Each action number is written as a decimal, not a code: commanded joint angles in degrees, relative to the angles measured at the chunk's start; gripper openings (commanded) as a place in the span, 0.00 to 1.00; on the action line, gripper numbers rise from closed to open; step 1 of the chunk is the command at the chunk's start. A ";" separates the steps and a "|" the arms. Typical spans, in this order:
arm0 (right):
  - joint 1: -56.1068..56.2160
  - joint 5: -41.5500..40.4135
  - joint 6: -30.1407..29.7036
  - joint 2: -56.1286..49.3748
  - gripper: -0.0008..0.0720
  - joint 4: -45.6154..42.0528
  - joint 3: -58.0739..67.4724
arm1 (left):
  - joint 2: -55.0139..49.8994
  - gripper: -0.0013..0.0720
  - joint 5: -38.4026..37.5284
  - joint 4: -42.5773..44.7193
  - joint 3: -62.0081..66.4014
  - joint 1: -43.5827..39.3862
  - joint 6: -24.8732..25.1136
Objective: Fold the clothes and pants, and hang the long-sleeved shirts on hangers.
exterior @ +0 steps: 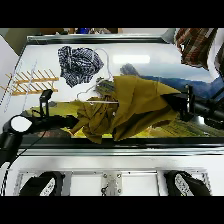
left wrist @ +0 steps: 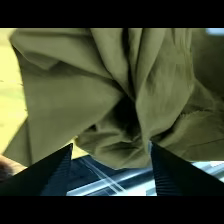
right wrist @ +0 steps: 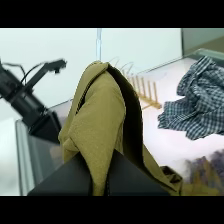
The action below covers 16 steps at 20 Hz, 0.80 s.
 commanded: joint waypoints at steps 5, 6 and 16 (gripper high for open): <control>-0.02 -2.73 0.26 1.46 0.03 0.87 0.07 | -11.65 0.69 13.97 -2.25 -3.85 -16.94 -16.94; -0.02 -2.73 0.26 1.46 0.03 0.87 0.07 | -13.35 0.69 16.09 -5.14 -3.74 -18.23 -16.81; -0.04 -2.73 4.24 3.87 0.03 -1.03 0.07 | -13.51 0.04 10.82 -0.31 0.94 -8.41 -16.83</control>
